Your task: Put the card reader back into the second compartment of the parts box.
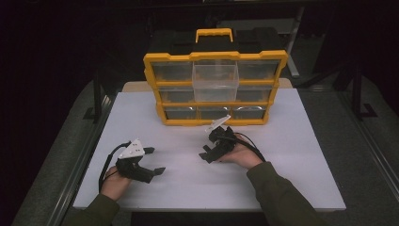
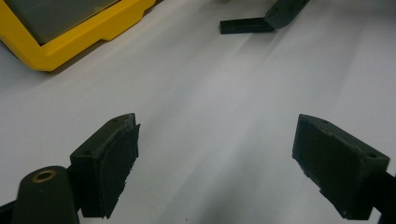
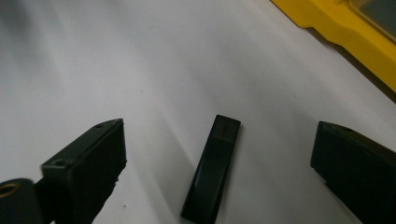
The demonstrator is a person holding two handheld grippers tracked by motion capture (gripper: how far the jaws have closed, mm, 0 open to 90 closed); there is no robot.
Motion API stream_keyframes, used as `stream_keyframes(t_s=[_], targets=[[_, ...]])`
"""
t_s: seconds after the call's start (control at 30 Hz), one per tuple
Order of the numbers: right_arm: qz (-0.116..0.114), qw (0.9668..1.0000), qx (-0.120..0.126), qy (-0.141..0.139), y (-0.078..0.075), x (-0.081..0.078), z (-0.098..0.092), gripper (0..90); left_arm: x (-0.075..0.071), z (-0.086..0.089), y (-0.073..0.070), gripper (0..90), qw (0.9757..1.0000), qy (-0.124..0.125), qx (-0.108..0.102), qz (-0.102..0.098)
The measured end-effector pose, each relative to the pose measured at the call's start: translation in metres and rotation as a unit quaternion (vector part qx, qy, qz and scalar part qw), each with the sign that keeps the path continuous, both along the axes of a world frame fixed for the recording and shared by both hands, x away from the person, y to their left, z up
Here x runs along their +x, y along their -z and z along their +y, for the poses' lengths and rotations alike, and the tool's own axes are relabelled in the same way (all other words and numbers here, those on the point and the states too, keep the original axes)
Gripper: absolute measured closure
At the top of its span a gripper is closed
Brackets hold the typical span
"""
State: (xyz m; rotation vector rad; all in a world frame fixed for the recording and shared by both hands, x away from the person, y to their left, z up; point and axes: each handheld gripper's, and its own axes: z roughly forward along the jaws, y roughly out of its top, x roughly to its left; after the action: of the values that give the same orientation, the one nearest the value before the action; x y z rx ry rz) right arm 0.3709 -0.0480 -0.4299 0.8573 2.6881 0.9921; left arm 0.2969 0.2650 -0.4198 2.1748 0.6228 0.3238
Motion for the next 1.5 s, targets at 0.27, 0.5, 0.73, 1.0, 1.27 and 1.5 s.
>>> stream_keyframes(t_s=[0.27, 0.5, 0.73, 1.0, 1.27, 1.5], targets=[[0.006, 0.9999, -0.011, 0.001, 0.0044, -0.0007, 0.0014, 9.0, -0.0002, -0.0003, 0.0000, 14.6, 1.0000, 0.001, 0.000, -0.001], [0.011, 0.9998, -0.017, -0.001, 0.0081, -0.0007, 0.0018, 15.7, -0.0003, -0.0006, 0.0001, 14.6, 1.0000, 0.003, 0.000, 0.000], [0.015, 0.9996, -0.023, -0.002, 0.0094, -0.0008, 0.0018, 25.2, -0.0005, -0.0005, -0.0001, 14.6, 1.0000, 0.001, -0.001, -0.001], [0.017, 0.9996, -0.022, -0.001, 0.0086, -0.0012, 0.0010, 37.4, -0.0006, -0.0006, -0.0001, 14.6, 1.0000, 0.001, -0.001, -0.001], [0.018, 0.9996, -0.023, -0.002, 0.0083, -0.0007, -0.0020, 49.7, -0.0007, -0.0005, -0.0002, 14.6, 1.0000, 0.001, -0.001, -0.001], [0.018, 0.9995, -0.024, -0.007, 0.0076, -0.0018, -0.0018, 58.7, -0.0007, -0.0005, -0.0002, 14.6, 1.0000, 0.001, -0.001, -0.002]])
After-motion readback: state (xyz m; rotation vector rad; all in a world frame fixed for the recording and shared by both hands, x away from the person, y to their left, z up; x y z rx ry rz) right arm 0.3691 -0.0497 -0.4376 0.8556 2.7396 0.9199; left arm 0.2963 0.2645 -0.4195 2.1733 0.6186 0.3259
